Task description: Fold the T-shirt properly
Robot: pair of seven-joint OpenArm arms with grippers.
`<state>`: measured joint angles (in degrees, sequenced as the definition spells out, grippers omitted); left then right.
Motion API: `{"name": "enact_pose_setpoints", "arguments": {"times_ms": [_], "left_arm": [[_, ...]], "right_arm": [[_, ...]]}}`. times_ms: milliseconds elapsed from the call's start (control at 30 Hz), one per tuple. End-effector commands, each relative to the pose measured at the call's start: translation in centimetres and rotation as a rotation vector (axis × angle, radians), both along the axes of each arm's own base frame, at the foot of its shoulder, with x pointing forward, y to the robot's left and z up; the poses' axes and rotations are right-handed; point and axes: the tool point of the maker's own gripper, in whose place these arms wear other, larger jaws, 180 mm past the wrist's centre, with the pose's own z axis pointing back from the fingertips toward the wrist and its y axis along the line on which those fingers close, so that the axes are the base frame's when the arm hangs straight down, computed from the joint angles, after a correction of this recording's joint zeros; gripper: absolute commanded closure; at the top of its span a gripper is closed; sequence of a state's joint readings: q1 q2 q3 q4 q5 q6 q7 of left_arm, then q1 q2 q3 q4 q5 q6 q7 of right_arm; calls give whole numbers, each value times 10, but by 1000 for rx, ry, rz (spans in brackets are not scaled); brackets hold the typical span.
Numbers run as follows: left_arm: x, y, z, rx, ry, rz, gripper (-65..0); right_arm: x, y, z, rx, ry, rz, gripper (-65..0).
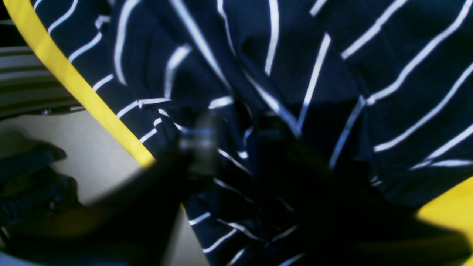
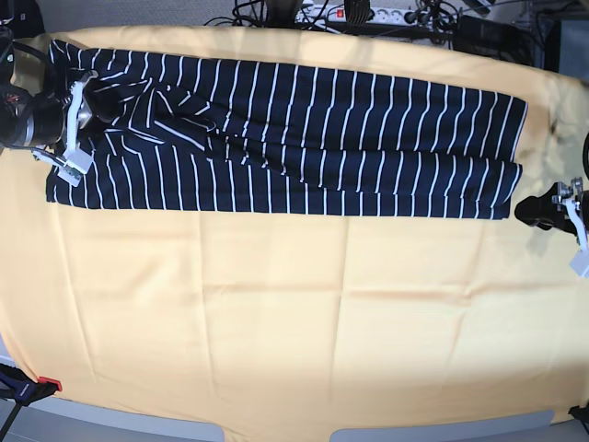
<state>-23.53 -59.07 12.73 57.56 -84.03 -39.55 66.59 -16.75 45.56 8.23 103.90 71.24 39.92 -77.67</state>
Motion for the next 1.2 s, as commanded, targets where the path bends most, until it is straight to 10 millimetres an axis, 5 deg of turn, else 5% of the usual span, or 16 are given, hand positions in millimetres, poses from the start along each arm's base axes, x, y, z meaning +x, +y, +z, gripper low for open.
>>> {"name": "enact_pose_setpoints", "arguments": {"times_ms": [0, 167, 400, 533, 733, 933, 1167], "left_arm": [[8, 9, 21, 8, -55, 11, -354], [7, 15, 24, 22, -56, 17, -354], [9, 28, 38, 41, -84, 42, -354], [21, 41, 61, 14, -168, 106, -354], [23, 71, 76, -15, -210, 219, -354], [-8, 96, 33, -28, -67, 327, -354], [-39, 83, -6, -28, 104, 285, -354]], "right_arm": [[7, 0, 12, 7, -26, 20, -314], [10, 26, 55, 128, -98, 101, -317], [41, 29, 97, 191, -338, 11, -267], [56, 31, 74, 216, -390, -126, 0], [70, 9, 25, 159, -405, -320, 0], [54, 3, -30, 160, -259, -439, 0], [52, 3, -35, 175, -239, -455, 0]]}}
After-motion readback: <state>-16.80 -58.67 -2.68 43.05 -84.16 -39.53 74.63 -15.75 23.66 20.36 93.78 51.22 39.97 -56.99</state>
